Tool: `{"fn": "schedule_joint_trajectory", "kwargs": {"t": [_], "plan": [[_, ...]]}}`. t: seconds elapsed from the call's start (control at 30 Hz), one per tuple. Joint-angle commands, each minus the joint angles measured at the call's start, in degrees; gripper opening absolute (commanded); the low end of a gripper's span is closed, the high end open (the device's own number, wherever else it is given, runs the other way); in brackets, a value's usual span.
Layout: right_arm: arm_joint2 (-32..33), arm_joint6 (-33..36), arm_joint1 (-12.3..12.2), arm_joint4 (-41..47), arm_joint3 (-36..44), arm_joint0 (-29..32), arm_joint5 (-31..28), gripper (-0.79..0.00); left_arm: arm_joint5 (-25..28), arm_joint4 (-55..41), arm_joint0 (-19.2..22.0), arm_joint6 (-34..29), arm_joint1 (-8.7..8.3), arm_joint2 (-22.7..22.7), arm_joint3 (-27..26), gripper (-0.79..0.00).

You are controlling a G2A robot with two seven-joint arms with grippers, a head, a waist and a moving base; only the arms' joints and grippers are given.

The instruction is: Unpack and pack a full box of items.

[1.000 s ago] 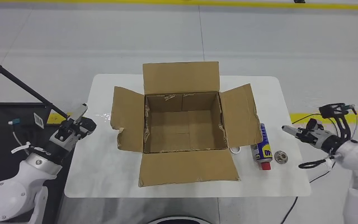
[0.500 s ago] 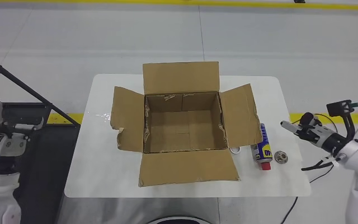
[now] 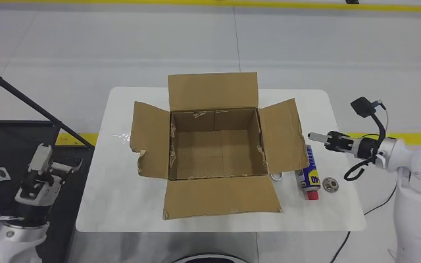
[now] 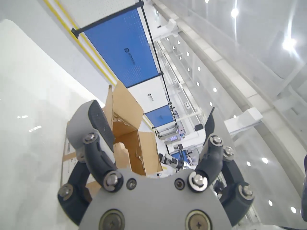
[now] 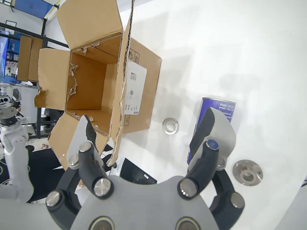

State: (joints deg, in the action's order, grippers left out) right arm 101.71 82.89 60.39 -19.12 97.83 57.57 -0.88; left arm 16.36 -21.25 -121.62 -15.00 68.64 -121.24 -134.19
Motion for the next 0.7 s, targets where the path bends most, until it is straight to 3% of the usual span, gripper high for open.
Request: {"fn": "schedule_joint_trajectory", "kwargs": {"t": [0.0, 0.33, 0.4, 0.57, 0.67], "plan": [[-0.11, -0.02, -0.05, -0.16, -0.27, -0.42, 0.25, 0.0, 2.19, 0.95, -1.01, -0.23, 0.25, 1.15, -0.45, 0.0], [-0.4, -3.15, -0.14, 1.87, 1.86, 1.71, -0.69, 0.0, 9.95, 2.38, -4.86, -5.5, 0.98, 0.73, -0.45, 0.0], [0.04, -3.65, -0.3, 2.85, 2.68, 2.25, -0.4, 0.0, 9.77, 1.42, -5.06, -2.67, 1.28, -0.67, -0.45, 0.0], [0.62, -3.94, -0.67, 8.05, 3.33, 3.04, 0.23, 0.0, 6.32, -11.47, -4.4, 8.72, 2.36, -6.23, 0.42, 0.0], [-0.53, -2.86, -0.94, 10.06, 2.25, 2.19, 0.14, 0.0, 4.17, -13.08, -3.7, 12.8, 2.8, -9.71, 1.98, 0.0]]}}
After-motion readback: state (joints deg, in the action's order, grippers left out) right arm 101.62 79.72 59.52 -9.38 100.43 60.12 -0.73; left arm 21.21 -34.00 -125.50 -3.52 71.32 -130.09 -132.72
